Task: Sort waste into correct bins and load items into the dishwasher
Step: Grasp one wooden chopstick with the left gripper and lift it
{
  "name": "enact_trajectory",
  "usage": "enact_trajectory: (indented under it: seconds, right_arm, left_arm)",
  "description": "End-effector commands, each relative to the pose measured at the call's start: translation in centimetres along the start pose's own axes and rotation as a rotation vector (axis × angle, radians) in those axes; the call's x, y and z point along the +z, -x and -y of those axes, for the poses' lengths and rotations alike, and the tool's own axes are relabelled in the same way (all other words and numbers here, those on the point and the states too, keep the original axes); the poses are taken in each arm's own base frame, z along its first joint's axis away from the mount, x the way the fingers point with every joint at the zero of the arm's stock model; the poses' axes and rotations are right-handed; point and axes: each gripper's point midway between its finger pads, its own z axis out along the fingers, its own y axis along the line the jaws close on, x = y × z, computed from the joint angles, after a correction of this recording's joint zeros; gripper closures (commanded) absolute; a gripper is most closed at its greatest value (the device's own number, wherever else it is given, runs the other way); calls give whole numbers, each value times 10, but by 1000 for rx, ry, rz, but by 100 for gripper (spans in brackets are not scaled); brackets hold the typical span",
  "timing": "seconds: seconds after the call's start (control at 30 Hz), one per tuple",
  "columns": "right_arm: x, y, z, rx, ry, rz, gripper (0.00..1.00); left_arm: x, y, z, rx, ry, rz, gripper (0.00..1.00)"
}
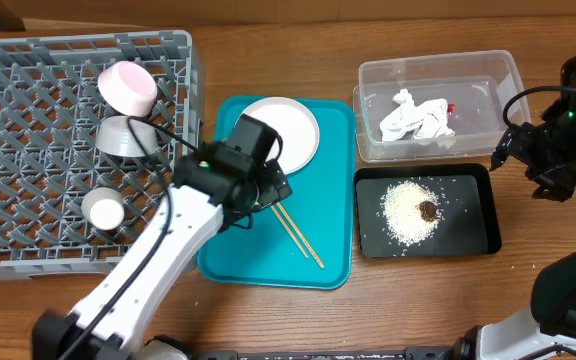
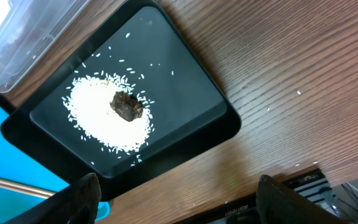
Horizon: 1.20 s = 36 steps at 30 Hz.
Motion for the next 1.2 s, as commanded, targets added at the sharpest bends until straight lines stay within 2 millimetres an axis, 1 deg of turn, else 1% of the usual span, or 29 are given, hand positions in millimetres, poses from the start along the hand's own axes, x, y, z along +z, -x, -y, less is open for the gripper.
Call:
enact_trajectory:
  seconds: [0.0,0.03,0.17,0.33,0.4,0.5,0.57,0.7,0.8,0.9,0.93,1.0,1.13,1.17]
  right_arm:
    - [-10,-3,0,-3,14,35,18]
    - [-10,-3,0,-2,14,35,18]
    - [-10,-4,0,-2,13,31,18]
    - [-10,-4,0,-2,13,31,18]
    - [-10,-4,0,-2,13,31,18]
    - [-10,-4,0,-2,13,32,18]
    - [-10,-4,0,-2,13,32,18]
    - [-10,-4,0,-2,13,32,18]
    - [-10,-4,0,-2,13,31,18]
    - [-10,-4,0,-2,13,31,18]
    - [-10,-4,0,-2,13,31,18]
    - [-10,-4,0,-2,13,31,18]
    - [-10,-4,0,-2,13,31,18]
    - [-10,-4,0,-2,13,31,18]
  left_arm:
    - [34,-5,-16,-11,98,-28,0]
    - [43,-8,-19,-9,126,-44,0]
    - [66,-9,-28,2,192,-82,0]
    - [94,-7,-27,133,210,-108,0]
    - [101,-9,-30,154,225,-122,0]
    - [111,-13,-35,152,253,-149,0]
    - [114,-12,-38,148,262,-154,0]
    - [114,-11,-39,150,265,-155,0]
    - [113,-10,-43,162,283,-148,2]
    - [112,-10,-46,165,300,-149,17]
    - [112,-11,-46,165,300,-150,27]
    - [112,-10,-47,165,302,-149,41]
    - [112,-10,-47,164,301,-149,65]
    - [112,-10,-47,165,302,-150,68]
